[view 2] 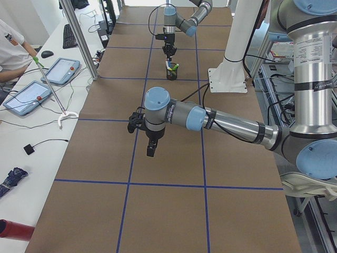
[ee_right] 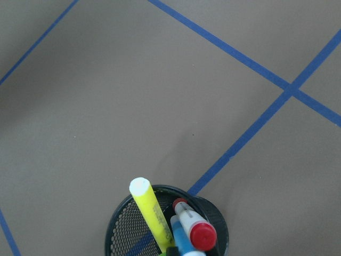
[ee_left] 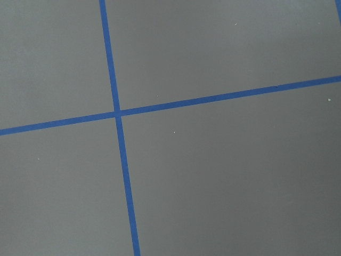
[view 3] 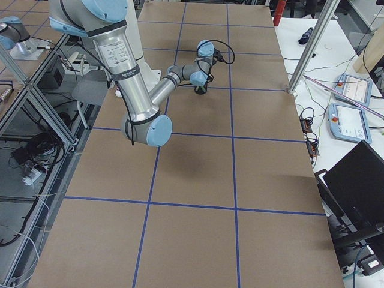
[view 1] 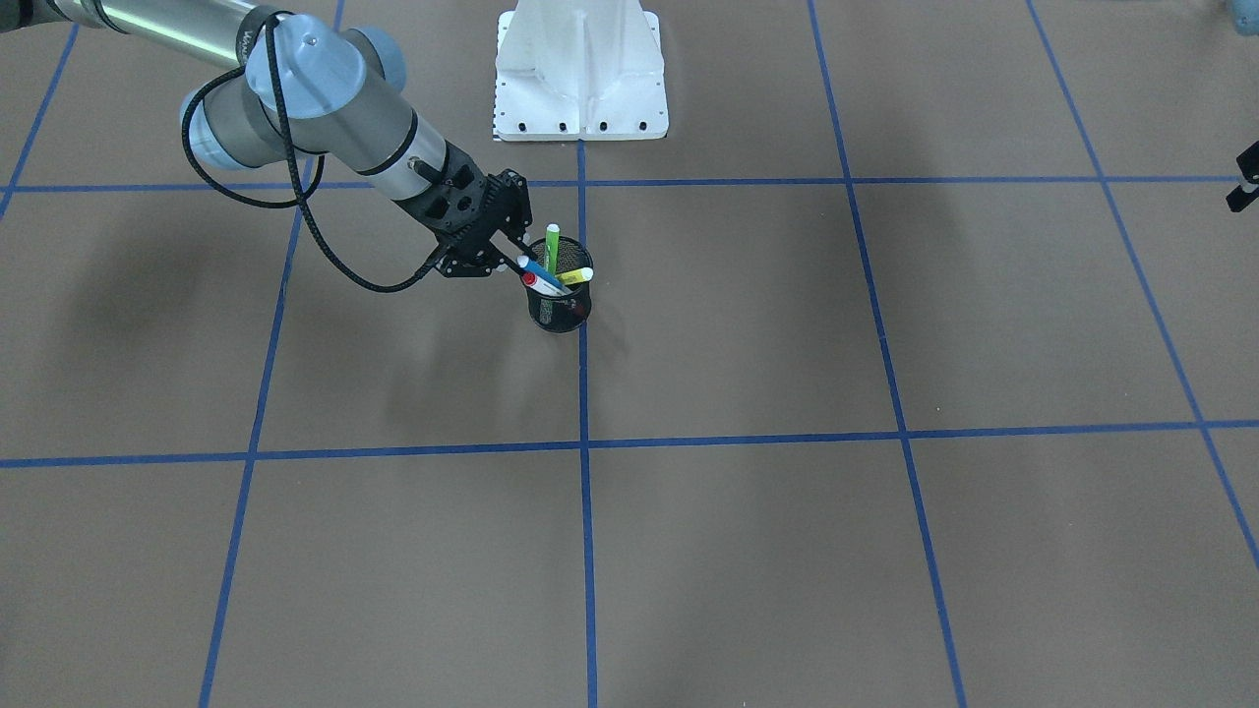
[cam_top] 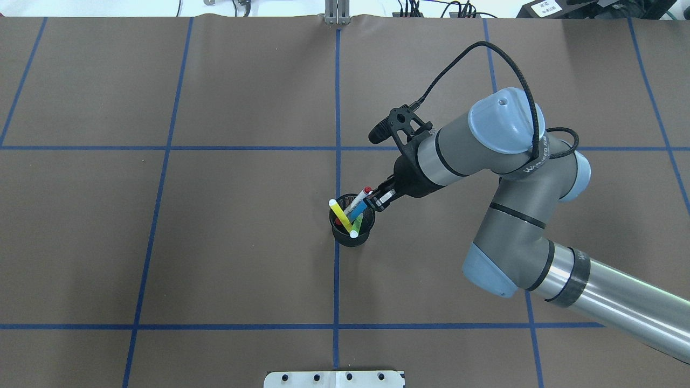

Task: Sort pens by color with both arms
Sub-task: 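Lift the blue marker out of the cup with the right gripper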

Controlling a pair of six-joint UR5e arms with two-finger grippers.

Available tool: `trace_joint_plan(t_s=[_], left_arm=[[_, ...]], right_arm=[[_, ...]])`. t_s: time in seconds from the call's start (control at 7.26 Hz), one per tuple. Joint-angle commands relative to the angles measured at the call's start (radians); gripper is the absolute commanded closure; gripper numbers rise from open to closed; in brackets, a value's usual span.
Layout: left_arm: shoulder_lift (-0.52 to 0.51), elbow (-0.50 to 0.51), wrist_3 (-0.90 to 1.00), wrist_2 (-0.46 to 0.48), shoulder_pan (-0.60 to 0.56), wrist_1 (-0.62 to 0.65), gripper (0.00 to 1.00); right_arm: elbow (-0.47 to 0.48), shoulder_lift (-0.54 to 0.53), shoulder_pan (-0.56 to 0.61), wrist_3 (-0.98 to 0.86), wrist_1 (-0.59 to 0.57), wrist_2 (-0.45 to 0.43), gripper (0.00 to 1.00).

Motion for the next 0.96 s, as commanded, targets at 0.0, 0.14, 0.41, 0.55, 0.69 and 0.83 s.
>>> trace_joint_plan(t_s=[0.0, 0.14, 0.41, 0.55, 0.69, 0.83], left_arm=[[0.001, -0.001, -0.001, -0.023, 0.000, 0.000, 0.00], [0.001, -0.003, -0.002, -0.023, 0.000, 0.000, 0.00], [-0.001, -0.003, -0.002, -0.023, 0.000, 0.000, 0.00], [-0.001, -0.003, -0.002, -0.023, 0.000, 0.000, 0.00], [-0.001, -0.001, -0.002, -0.023, 0.000, 0.000, 0.00], [-0.002, -0.001, -0.002, -0.023, 0.000, 0.000, 0.00]], right_arm=[[0.091, -0.057, 0.031, 0.011, -0.006, 0.028, 1.00], [0.111, -0.065, 0.074, 0.019, -0.007, 0.083, 1.00], [0.137, -0.063, 0.145, 0.051, -0.007, 0.141, 1.00], [0.165, -0.060, 0.182, 0.088, -0.007, 0.143, 1.00], [0.183, -0.063, 0.206, 0.094, -0.006, 0.116, 1.00], [0.185, -0.062, 0.225, 0.096, -0.006, 0.071, 1.00]])
